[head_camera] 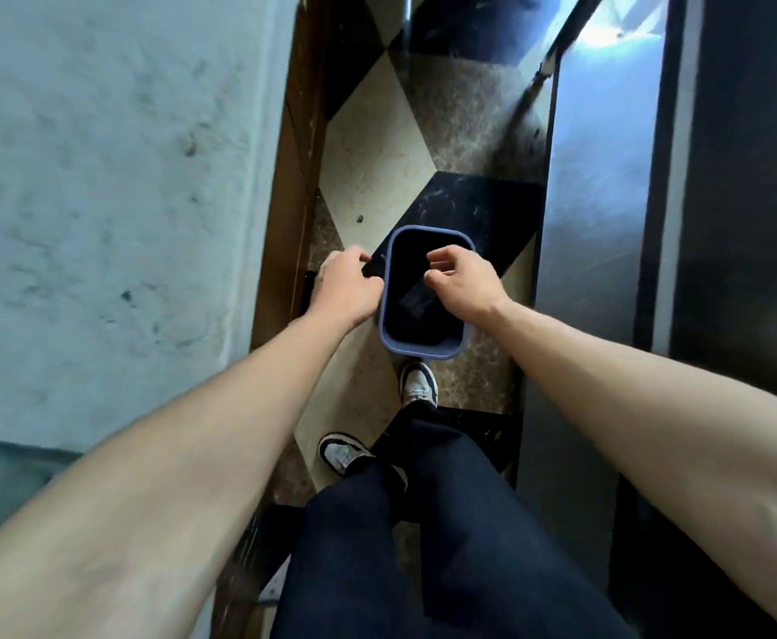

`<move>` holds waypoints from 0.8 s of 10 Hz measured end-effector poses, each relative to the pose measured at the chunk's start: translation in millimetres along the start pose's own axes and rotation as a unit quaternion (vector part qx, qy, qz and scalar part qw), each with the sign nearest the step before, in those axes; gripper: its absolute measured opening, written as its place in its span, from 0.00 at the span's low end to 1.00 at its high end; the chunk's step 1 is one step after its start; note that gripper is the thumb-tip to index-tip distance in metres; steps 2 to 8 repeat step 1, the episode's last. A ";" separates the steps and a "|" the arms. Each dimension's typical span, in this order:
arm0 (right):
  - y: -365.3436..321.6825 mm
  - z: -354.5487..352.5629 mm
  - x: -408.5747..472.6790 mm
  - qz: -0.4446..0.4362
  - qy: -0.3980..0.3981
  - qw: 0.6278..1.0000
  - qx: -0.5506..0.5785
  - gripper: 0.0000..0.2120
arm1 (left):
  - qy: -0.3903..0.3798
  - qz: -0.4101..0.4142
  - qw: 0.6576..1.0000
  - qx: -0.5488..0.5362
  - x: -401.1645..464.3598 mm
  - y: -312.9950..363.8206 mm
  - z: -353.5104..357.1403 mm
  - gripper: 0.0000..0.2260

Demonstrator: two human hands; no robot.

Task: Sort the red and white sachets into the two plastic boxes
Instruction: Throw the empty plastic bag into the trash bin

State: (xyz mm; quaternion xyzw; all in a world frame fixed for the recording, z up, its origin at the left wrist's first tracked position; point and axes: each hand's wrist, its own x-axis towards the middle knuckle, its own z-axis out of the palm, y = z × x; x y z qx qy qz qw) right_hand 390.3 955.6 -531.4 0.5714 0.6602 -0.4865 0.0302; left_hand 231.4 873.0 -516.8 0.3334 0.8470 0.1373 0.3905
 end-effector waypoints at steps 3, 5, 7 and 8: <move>-48.7 -13.3 -28.7 -0.059 -0.004 0.998 -0.021 0.19 | 0.012 0.052 0.998 0.028 -29.2 19.6 -45.9 0.19; -48.7 -13.3 -28.7 -0.059 -0.004 0.998 -0.021 0.19 | 0.012 0.052 0.998 0.028 -29.2 19.6 -45.9 0.19; -48.7 -13.3 -28.7 -0.059 -0.004 0.998 -0.021 0.19 | 0.012 0.052 0.998 0.028 -29.2 19.6 -45.9 0.19; -48.7 -13.3 -28.7 -0.059 -0.004 0.998 -0.021 0.19 | 0.012 0.052 0.998 0.028 -29.2 19.6 -45.9 0.19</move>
